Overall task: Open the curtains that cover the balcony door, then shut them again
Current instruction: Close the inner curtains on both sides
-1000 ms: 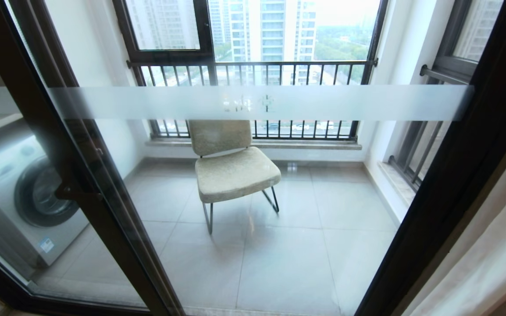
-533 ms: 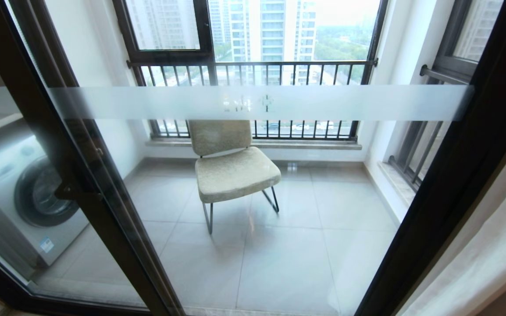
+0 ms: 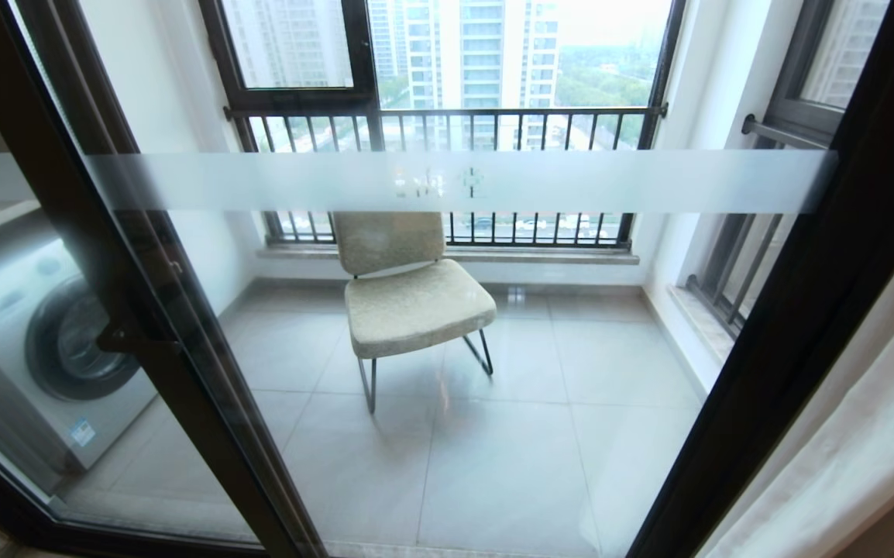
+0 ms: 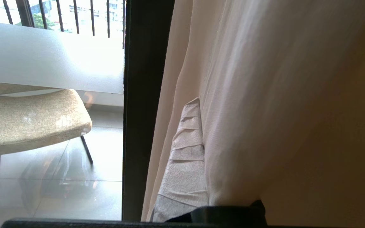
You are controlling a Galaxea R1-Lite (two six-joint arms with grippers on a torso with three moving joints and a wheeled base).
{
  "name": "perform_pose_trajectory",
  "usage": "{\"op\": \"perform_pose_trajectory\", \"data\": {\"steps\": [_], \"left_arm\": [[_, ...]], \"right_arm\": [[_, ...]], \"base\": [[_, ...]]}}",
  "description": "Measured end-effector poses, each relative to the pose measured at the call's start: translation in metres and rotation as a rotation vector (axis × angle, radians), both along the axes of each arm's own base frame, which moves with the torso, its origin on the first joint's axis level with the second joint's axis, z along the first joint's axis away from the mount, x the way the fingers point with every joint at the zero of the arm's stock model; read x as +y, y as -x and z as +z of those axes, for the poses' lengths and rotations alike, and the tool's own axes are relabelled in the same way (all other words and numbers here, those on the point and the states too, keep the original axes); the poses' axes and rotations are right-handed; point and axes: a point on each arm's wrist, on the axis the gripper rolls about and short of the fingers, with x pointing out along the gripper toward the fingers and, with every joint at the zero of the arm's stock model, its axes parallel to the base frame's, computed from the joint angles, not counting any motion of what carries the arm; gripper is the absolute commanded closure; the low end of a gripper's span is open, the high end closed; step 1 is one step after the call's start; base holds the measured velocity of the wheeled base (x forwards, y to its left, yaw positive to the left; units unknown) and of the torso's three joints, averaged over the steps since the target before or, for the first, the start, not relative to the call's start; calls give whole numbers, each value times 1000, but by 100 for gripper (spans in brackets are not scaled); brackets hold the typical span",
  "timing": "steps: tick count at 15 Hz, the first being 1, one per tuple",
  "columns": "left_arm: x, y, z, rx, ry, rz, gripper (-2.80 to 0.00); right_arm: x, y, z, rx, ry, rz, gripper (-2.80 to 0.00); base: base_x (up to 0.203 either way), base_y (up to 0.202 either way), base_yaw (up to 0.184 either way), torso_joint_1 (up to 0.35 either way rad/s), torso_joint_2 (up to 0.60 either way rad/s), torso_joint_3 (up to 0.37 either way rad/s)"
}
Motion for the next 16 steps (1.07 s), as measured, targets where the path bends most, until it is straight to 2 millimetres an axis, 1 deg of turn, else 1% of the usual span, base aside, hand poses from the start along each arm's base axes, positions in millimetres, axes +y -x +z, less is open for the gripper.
{"op": "perform_pose_trajectory", "data": {"steps": [5,6,11,16], "left_arm": [[0,0,0,0,0,1,0],[0,0,0,-2,0,1,0],[0,0,0,0,0,1,0],[0,0,0,0,3,1,0]], "right_arm": [[0,0,0,-1,1,1,0],[0,1,0,-3,1,1,0],[2,3,2,-11,6,7,0],[15,1,10,-36,21,87,0]], "base": [[0,0,0,0,0,0],[1,94,-8,6,6,2],[0,186,-3,4,0,4],[0,195,0,1,4,2]]}}
